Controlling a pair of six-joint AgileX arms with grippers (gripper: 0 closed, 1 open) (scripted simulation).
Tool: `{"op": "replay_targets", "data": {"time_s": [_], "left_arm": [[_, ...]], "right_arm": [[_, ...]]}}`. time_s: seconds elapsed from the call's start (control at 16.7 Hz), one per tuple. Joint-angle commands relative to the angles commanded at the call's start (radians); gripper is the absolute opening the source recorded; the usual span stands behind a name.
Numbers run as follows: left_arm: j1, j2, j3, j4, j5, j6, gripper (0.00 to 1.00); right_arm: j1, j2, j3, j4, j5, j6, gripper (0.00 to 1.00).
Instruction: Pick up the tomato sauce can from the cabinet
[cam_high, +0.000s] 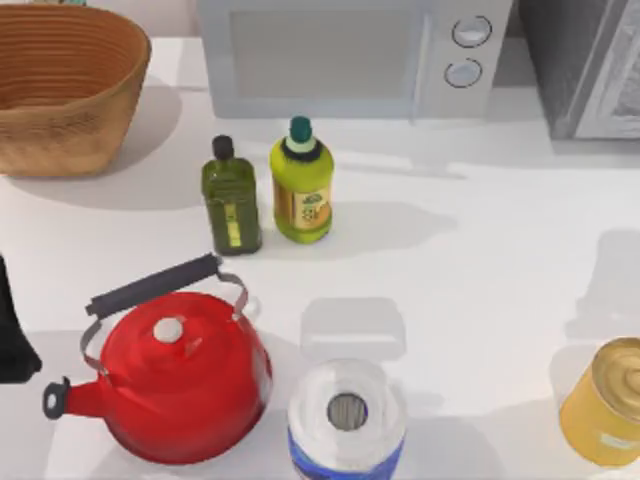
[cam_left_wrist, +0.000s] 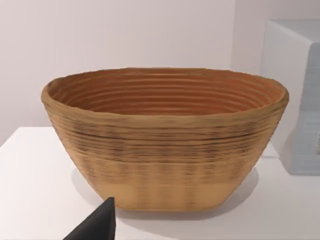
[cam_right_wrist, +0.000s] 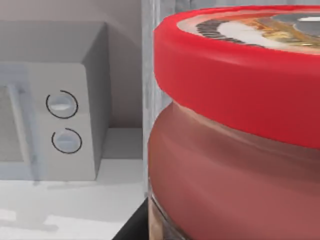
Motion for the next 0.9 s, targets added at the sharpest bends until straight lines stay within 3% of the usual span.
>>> {"op": "replay_targets", "data": {"time_s": [0.36,0.9], "left_arm": [[0.0,0.0,0.0,0.0,0.0,0.0,1.0],[0.0,0.0,0.0,0.0,0.0,0.0,1.0]], "right_arm": [[-0.13,-0.278,-0.348,0.159,-0.135,-0.003,0.0],[-0.14,-0.282,-0.37,0.189,-0.154,0.002,0.0]]}}
